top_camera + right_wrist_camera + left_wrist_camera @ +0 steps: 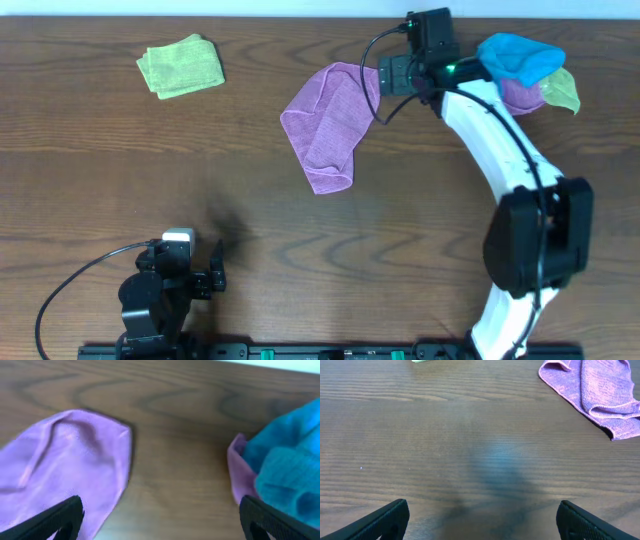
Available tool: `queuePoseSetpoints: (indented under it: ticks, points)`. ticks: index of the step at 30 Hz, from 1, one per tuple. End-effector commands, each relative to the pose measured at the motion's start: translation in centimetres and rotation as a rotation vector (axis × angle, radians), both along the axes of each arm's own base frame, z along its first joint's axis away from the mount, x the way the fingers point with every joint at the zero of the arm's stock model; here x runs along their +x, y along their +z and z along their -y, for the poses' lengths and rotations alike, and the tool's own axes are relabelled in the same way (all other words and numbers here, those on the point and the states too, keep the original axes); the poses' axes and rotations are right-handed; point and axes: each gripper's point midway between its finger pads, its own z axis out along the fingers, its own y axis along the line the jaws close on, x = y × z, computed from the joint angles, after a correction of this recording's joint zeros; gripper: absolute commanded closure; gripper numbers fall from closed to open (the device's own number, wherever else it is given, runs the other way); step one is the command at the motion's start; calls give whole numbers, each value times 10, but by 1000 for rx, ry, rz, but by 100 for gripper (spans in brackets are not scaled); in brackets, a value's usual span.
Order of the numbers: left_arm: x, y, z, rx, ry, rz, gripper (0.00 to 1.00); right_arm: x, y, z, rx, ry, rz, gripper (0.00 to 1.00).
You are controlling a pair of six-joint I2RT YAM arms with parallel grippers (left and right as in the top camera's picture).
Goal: Fold the cloth
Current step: 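Lower the purple cloth onto the table center with the right gripper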
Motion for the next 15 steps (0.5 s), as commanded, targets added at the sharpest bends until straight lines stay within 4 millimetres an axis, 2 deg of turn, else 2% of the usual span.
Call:
queuePoseSetpoints:
  ticks: [1,3,4,5,6,8,9,12,15]
  points:
    - [0,-2,1,18,-15,2,5,-22,58,-35,124,95,51,1]
    - [0,-2,1,18,-14,2,5,-48,60,-50,215,117,-33,6]
    - [0,-2,1,18,-14,2,5,-58,58,-55,255,117,-79,12]
    - [0,-2,1,18,-14,2,5,-67,55,-60,297,112,-125,23]
    - [0,-2,1,18,-15,2,5,-75,51,-64,341,100,-172,24]
    - [0,-2,1,18,-14,2,5,-89,43,-68,420,32,-267,24]
    - [0,-2,1,18,-14,2,5,-95,36,-66,428,-2,-301,19]
    - [0,-2,1,18,-14,2,5,-103,27,-72,452,25,-341,10]
    - [0,-2,1,18,-14,2,5,-113,12,-80,490,55,-391,9]
